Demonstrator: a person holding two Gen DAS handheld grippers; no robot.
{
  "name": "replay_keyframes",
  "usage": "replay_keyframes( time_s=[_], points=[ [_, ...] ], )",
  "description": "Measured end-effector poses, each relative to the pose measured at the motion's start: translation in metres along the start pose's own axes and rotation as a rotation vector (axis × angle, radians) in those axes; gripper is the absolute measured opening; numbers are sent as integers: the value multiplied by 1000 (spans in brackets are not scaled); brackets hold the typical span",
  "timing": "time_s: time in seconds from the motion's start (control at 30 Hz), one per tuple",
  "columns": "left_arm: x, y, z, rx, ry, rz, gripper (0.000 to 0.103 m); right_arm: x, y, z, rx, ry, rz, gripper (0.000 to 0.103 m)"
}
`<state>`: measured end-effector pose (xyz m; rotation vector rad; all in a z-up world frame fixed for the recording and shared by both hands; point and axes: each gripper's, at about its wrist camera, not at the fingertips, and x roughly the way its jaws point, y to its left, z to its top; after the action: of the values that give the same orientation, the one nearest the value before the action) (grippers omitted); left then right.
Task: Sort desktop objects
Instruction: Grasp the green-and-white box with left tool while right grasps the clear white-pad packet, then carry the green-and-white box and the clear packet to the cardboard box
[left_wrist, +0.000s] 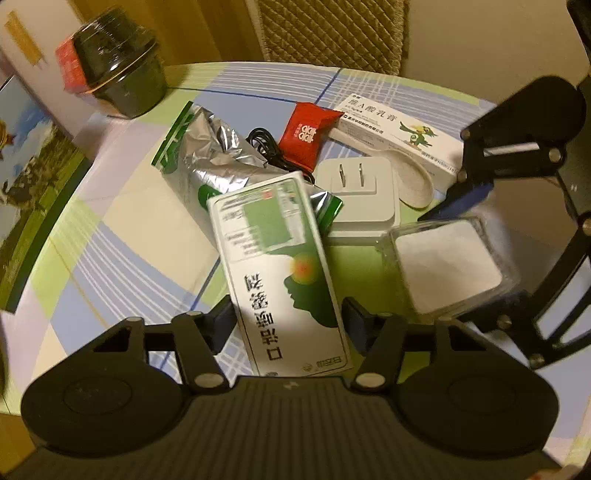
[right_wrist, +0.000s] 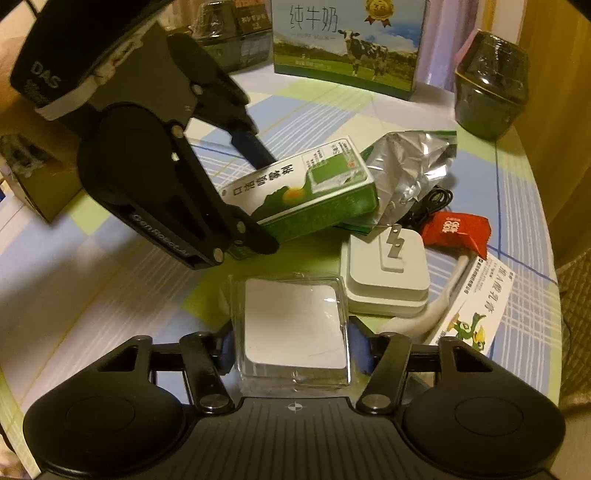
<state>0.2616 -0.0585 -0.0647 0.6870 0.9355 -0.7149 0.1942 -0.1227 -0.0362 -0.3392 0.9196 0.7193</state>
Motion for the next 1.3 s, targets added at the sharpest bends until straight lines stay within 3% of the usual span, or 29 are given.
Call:
replay_keyframes(
  time_s=[0.33, 0.53, 0.67, 0.77, 0.93, 1.13, 1.3],
  points=[
    [-41, -29, -34, -106, 47, -4, 51, -35, 24, -27, 111, 19, -10, 53],
    [-70, -63, -70, -165, 42, -1, 51, -52, 38, -51, 211, 29, -57, 53],
    [-81, -80, -88, -208, 10, -6, 52, -55, 46, -61, 208, 13, -80, 54],
    [-82, -84, -94, -228, -11, 16, 60, -57, 48, -65, 213, 8, -87, 58],
    [-76, -84, -94, -257, -38, 29, 60, -58, 47, -71, 256, -17, -92, 75],
    [-64, -77, -94, -315, -54, 29, 60, -53, 46, -75, 277, -27, -83, 76],
    [-62, -72, -101, -380, -51, 16, 51, -53, 46, -72, 298, -54, -88, 76]
  ],
)
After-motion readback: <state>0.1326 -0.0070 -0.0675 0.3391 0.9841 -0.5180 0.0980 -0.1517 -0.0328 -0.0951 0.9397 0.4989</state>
